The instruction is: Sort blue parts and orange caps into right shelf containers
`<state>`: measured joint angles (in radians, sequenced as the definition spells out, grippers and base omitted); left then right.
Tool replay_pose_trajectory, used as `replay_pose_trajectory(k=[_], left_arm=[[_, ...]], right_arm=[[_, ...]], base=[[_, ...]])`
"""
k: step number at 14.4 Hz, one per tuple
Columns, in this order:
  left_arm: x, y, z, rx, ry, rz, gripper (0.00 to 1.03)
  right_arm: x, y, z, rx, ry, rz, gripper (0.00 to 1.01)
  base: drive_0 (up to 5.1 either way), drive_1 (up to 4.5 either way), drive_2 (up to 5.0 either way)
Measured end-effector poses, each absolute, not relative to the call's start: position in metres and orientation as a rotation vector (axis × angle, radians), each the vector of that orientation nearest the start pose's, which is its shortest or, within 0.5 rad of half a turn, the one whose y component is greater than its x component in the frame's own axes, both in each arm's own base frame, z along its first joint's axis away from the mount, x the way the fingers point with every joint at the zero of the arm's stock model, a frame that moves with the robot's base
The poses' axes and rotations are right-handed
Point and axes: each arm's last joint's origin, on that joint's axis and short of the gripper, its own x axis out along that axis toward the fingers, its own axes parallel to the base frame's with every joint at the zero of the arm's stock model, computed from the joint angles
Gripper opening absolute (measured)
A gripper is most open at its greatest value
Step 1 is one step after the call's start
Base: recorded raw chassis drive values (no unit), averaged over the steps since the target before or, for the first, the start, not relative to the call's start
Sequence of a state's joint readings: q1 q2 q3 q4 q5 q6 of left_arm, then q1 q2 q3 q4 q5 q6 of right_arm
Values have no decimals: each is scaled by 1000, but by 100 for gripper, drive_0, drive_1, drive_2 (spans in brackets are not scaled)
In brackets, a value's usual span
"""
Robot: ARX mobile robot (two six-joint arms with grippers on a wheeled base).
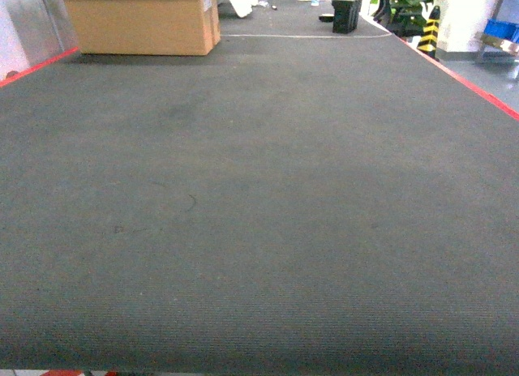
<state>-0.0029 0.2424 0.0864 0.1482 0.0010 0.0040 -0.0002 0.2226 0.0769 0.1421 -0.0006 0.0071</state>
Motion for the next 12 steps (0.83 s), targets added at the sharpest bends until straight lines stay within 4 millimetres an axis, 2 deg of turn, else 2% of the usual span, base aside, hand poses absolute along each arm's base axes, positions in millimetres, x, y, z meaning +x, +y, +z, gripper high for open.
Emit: replay_pose_trajectory(k=[4, 6, 7, 8, 12], left_arm=[[105, 0, 178, 4, 22, -2, 42], [98, 0, 173, 4, 6, -1, 42], [97, 0, 175, 4, -7, -2, 42], [98, 0, 166, 4, 0, 2, 42], [98, 0, 166, 4, 7, -1, 42]], right_arm=[[99, 0, 172, 7, 33, 1, 44], [98, 0, 173, 7, 5, 0, 44], [98, 0, 167, 7, 0, 1, 44], [97, 0, 167, 7, 0, 1, 44], [97, 0, 167, 7, -1, 1, 44]], base=[[0, 0, 0], [0, 0, 0], [0, 0, 0], [0, 0, 0], [0, 0, 0]])
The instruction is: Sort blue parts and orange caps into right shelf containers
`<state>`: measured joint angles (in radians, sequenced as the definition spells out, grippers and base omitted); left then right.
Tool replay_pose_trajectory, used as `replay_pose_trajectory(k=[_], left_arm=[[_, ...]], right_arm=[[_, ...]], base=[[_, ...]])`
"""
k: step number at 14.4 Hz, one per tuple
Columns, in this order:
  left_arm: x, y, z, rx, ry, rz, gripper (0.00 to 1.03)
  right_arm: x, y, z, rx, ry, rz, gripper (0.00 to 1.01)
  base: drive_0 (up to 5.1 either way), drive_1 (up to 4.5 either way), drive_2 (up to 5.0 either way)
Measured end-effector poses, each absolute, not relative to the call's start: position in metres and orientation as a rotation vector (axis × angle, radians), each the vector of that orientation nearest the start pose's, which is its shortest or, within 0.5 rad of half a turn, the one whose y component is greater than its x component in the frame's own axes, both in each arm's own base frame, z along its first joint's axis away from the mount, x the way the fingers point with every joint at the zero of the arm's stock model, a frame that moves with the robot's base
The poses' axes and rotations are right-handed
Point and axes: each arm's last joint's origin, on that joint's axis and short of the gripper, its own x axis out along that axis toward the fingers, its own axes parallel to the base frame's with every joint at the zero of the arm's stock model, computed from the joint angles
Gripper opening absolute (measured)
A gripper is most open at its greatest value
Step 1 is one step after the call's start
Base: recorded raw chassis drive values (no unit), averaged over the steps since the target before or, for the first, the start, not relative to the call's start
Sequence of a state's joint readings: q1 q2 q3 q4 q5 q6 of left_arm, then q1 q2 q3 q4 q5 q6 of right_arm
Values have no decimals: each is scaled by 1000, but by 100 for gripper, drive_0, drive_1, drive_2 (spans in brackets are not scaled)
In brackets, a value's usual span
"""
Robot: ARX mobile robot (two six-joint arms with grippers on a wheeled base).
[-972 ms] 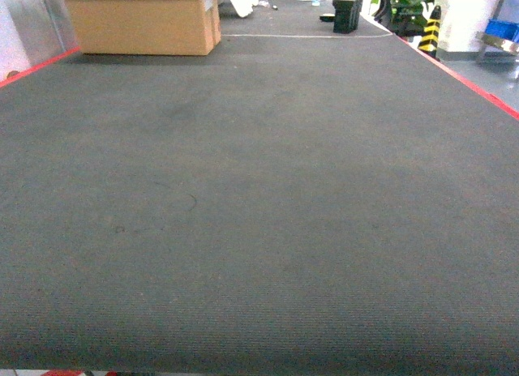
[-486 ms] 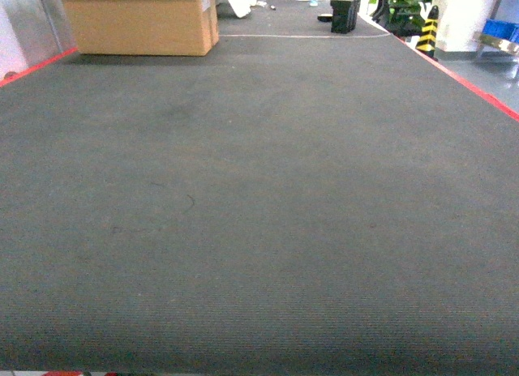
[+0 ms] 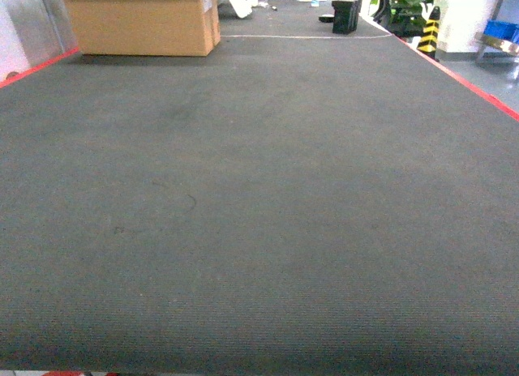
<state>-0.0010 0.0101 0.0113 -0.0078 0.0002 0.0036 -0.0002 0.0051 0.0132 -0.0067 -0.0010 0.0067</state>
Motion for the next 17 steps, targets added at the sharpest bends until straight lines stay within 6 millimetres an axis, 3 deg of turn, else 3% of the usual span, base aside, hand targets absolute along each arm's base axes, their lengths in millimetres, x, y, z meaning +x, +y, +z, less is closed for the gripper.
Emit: replay_pose_trajectory(k=[9, 17], left_arm=[[98, 0, 166, 4, 6, -1, 42], [98, 0, 166, 4, 6, 0, 42]], right_arm=[[97, 0, 167, 7, -2, 0, 44], [97, 0, 167, 7, -2, 0, 44]], base=[[-7, -7, -7], [-165, -165, -165]])
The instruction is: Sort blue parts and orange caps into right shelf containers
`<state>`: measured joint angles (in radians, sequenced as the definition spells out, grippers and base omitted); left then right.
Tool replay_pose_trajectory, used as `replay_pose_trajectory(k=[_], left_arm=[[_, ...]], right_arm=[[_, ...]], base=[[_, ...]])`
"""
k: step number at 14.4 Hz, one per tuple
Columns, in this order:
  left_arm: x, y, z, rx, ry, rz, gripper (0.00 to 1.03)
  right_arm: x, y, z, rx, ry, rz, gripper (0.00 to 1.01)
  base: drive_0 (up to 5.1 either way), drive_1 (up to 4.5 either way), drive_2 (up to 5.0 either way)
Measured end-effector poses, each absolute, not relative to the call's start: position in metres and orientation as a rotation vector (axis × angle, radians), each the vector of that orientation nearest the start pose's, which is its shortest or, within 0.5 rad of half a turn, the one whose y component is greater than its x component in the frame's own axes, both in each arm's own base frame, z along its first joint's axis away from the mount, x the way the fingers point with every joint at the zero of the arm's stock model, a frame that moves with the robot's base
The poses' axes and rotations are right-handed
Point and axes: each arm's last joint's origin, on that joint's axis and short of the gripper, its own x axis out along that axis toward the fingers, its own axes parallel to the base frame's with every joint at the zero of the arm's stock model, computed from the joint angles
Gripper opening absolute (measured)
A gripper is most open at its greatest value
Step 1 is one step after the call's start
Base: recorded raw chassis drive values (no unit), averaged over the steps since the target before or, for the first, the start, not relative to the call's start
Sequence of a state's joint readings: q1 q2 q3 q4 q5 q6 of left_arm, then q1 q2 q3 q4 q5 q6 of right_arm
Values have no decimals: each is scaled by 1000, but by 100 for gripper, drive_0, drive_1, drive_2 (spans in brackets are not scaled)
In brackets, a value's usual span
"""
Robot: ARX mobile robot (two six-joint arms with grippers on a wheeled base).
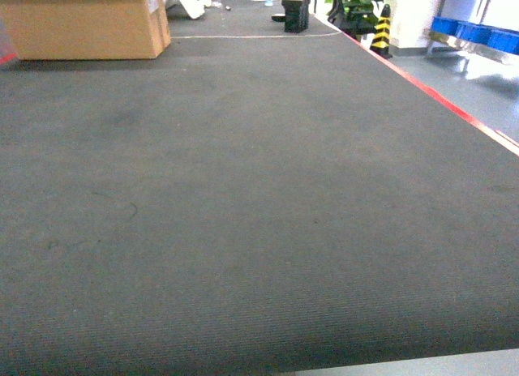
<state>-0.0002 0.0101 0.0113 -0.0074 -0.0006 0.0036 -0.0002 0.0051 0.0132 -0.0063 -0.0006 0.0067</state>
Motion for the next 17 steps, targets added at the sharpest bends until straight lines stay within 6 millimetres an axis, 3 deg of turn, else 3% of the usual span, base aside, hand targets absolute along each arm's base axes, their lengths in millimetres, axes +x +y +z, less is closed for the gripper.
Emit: replay_pose_trajectory(k=[17], left_arm=[[98, 0, 166, 4, 6, 0, 42]], right_arm=[[97, 0, 167, 7, -2, 1, 44]], base=[[-161, -161, -161]])
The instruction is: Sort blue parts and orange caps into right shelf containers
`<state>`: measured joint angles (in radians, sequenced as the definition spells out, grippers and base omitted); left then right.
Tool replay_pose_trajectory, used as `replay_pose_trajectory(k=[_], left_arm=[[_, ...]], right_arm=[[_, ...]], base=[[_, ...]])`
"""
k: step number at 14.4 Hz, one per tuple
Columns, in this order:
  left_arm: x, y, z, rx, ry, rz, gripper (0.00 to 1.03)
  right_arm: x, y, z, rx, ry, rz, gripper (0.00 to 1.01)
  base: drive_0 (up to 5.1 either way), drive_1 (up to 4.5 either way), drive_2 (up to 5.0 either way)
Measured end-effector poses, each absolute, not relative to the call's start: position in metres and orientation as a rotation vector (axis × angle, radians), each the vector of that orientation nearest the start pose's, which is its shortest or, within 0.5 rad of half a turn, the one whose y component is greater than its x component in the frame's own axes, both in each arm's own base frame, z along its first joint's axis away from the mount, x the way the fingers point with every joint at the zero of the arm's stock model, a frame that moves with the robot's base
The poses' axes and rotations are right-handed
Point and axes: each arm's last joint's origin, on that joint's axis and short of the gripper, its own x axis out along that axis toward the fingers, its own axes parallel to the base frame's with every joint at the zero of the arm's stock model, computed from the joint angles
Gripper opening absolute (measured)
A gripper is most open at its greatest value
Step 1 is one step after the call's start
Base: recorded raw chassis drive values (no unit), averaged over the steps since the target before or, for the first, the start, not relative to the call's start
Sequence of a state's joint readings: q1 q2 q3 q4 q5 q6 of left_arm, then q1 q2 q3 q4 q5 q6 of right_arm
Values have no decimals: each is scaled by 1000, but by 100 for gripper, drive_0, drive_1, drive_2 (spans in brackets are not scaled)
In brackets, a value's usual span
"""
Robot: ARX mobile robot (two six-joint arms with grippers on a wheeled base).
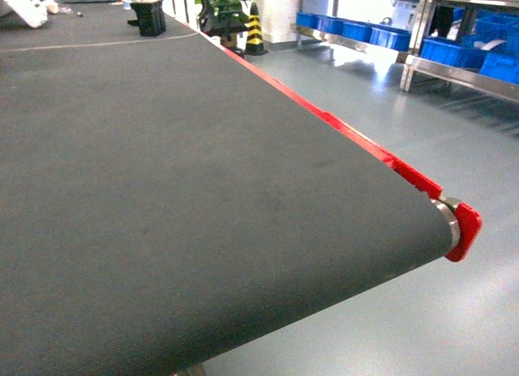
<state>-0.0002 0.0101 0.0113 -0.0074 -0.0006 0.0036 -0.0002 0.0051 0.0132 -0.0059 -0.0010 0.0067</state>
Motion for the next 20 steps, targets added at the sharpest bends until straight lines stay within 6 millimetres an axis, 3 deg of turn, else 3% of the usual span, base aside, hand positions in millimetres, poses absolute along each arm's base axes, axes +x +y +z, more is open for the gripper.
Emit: replay_pose_trajectory(k=[20], left_arm=[[98, 0, 166, 4, 6, 0, 42]], right_arm=[[97, 0, 167, 7, -2, 0, 44]], base=[[-163, -163, -163]])
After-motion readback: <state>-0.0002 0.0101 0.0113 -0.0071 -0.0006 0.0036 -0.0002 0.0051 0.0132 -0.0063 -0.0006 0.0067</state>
